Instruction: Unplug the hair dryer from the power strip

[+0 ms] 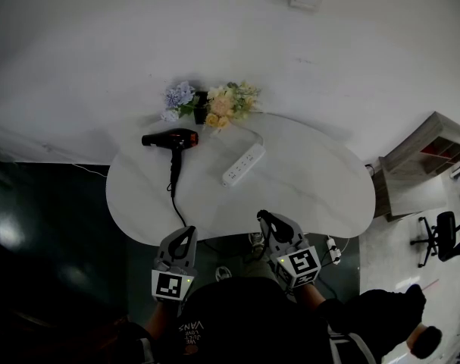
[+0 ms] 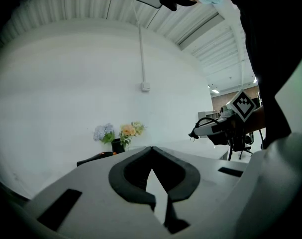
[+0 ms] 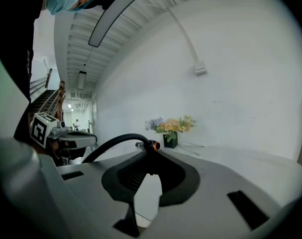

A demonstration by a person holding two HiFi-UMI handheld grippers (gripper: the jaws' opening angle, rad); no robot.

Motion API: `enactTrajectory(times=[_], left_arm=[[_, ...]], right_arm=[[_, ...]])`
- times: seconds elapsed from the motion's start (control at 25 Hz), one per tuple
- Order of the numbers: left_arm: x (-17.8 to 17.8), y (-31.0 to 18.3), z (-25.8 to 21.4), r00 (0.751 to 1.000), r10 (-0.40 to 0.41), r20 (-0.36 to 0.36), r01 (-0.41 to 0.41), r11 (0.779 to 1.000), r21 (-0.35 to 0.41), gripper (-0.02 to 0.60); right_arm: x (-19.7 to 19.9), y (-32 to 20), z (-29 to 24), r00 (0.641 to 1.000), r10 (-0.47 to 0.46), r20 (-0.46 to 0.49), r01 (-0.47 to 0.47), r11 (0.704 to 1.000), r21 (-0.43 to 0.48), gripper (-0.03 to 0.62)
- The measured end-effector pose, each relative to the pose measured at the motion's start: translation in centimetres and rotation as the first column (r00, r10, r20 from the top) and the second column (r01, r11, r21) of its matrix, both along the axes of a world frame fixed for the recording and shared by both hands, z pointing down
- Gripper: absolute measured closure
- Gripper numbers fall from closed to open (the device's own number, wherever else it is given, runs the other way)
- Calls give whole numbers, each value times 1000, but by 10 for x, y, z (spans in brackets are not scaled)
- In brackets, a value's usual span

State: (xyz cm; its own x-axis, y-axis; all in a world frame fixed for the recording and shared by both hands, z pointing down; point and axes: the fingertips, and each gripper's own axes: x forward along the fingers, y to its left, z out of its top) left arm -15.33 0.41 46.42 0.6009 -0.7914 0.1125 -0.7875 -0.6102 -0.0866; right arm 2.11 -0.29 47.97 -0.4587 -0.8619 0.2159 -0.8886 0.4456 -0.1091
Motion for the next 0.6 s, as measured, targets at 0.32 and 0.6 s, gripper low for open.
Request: enactTrajectory(times=[0.32, 0.6], left_arm=[[-1, 1, 0, 1000, -15, -5, 15, 1000, -3, 563], [-2, 2, 3, 1000, -24, -5, 24, 1000, -16, 563]], right_arm=[[-2, -1, 1, 1000, -1, 12, 1, 1000, 0, 520], [-4, 1, 3, 1000, -11, 17, 11, 1000, -2, 520]])
